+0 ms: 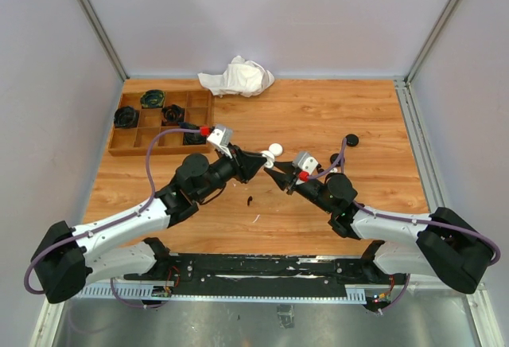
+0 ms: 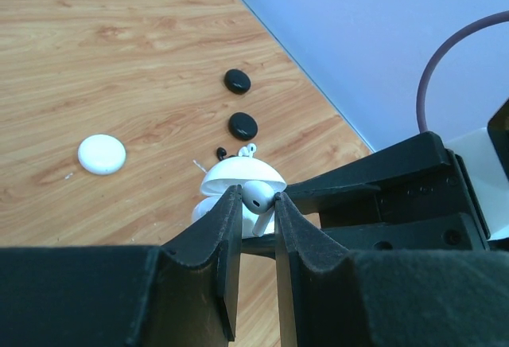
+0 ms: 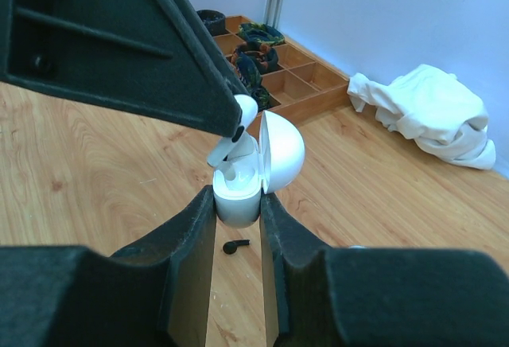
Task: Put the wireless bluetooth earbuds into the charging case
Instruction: Place the earbud in the charging case.
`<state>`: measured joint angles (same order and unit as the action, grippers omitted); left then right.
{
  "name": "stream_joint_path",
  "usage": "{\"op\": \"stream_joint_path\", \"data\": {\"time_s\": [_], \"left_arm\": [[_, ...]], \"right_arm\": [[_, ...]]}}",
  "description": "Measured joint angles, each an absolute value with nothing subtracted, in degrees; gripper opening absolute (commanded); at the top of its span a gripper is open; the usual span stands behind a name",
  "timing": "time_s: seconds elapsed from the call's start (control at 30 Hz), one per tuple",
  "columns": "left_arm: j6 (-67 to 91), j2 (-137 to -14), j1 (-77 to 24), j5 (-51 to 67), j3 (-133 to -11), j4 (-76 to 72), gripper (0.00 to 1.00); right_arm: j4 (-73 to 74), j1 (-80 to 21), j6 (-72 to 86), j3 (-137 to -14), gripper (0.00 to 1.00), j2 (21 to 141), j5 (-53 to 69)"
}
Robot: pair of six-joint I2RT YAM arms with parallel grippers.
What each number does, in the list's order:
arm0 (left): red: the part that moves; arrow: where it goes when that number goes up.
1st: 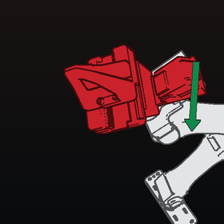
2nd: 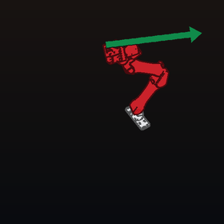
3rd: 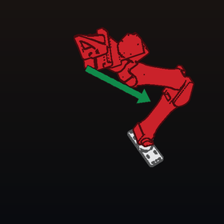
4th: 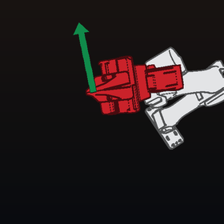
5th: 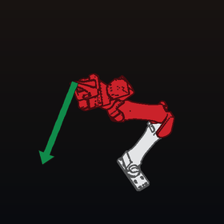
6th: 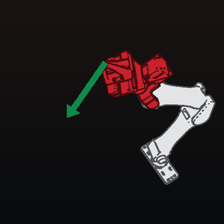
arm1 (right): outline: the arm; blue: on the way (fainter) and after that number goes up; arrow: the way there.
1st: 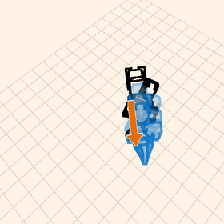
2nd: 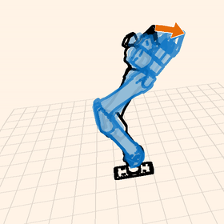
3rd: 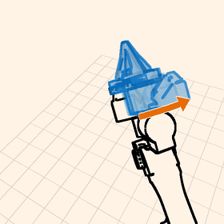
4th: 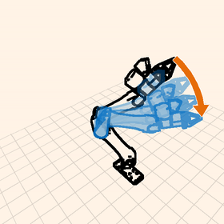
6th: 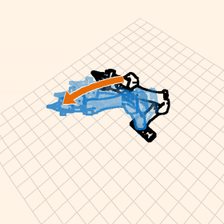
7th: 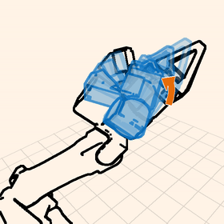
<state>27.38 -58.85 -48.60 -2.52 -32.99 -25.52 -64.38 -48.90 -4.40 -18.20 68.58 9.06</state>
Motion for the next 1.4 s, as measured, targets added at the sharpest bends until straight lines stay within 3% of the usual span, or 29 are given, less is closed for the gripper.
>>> {"op": "stream_joint_path", "data": {"time_s": [1.4], "left_arm": [[21.4, -60.2, -54.6, -14.4, -31.2, -30.4, 0.19]], "right_arm": [[-65.7, -49.0, -1.7, -18.0, 0.12, 68.5, 9.8]]}}
